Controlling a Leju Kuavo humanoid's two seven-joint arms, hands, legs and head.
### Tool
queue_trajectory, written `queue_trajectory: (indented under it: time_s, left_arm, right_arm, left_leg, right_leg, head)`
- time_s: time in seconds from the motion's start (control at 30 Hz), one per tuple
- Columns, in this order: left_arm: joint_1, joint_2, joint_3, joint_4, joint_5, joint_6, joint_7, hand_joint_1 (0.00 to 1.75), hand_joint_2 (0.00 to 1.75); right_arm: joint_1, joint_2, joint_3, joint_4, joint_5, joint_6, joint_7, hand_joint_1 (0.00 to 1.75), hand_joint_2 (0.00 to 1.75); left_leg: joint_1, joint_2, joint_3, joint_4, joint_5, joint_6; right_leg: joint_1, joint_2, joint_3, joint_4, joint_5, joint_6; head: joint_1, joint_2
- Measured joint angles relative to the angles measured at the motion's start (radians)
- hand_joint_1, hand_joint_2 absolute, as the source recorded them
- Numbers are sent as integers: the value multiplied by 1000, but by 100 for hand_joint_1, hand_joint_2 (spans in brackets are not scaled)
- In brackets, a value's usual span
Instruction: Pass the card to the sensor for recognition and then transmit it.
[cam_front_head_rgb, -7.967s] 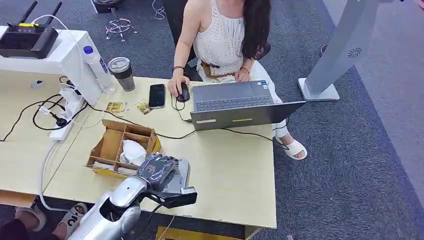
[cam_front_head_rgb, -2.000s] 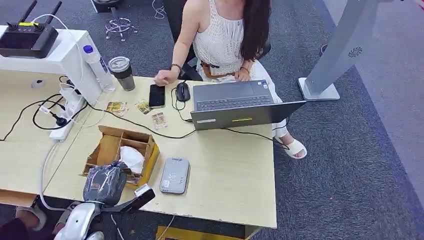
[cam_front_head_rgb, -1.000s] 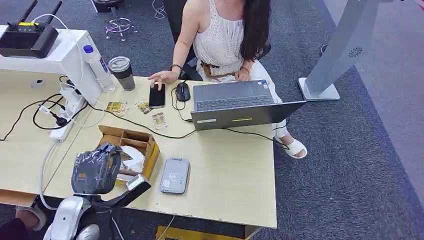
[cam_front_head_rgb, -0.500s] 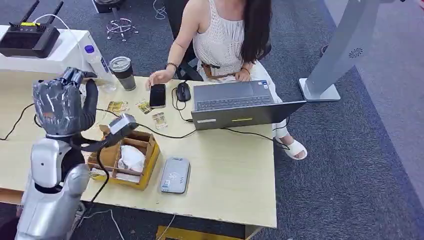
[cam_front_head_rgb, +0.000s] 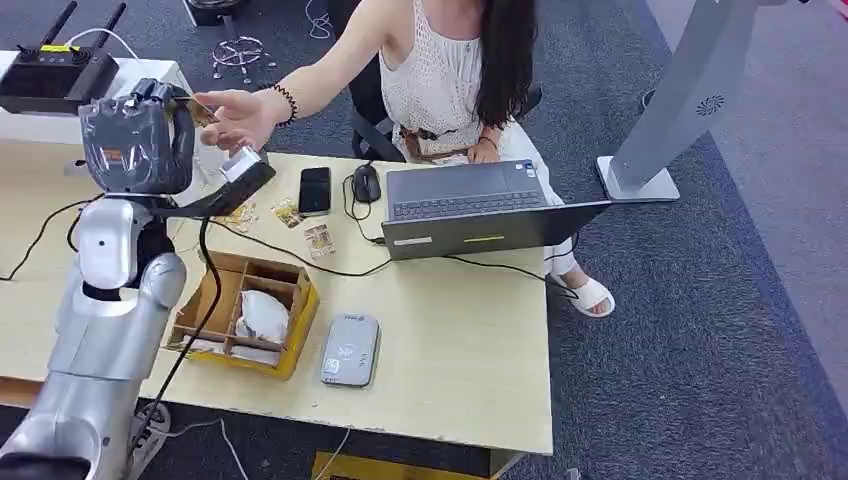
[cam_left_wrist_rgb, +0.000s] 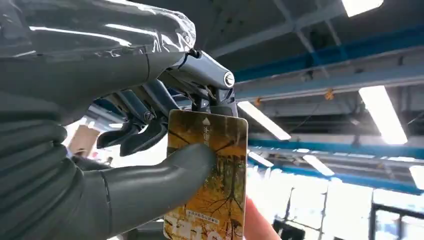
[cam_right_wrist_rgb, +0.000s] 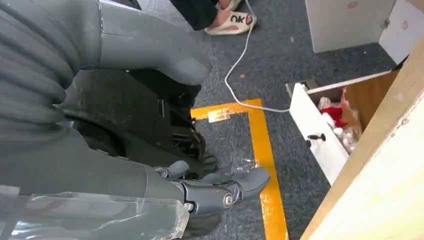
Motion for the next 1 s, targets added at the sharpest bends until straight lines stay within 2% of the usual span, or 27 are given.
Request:
queue_trajectory:
  time_s: [0.13,0.27,0.3,0.47,0.67,1.0]
  left_arm:
    - [-104,1,0,165,15,10,-5,175,175]
    - [-138,2,0,249,33,12,-14,175,175]
    - [-141,3,0,262,37,12,-14,0,175]
    - [-143,18,0,302,58,10,-24,0,175]
    - [-130,33,1,320,84,54,-35,0,175]
    - [-77,44,3,300,130,73,-78,0,175]
  right_arm:
    - [-3,2,0,0,2,1,4,0,175]
    - [-3,2,0,2,2,6,2,0,175]
    - [-3,2,0,2,2,7,2,0,175]
    - [-3,6,0,2,2,10,2,0,175]
    - [-4,8,0,2,1,8,2,0,175]
    - [-5,8,0,2,-8,6,-3,0,175]
  left_leg:
    - [0,0,0,0,1,0]
    - [0,0,0,0,1,0]
    - [0,0,0,0,1,0]
    - [0,0,-1,0,1,0]
    - [0,0,-1,0,1,0]
    - [0,0,-1,0,1,0]
  right_leg:
    - [0,0,1,1,1,-1]
    - [0,0,0,1,1,-1]
    - [0,0,0,1,1,-1]
    - [0,0,0,1,0,0]
    - [0,0,0,1,0,0]
    - [0,0,0,1,1,-1]
  head:
    - [0,0]
    - [0,0]
    - [0,0]
    - [0,0]
    - [0,0]
    - [0,0]
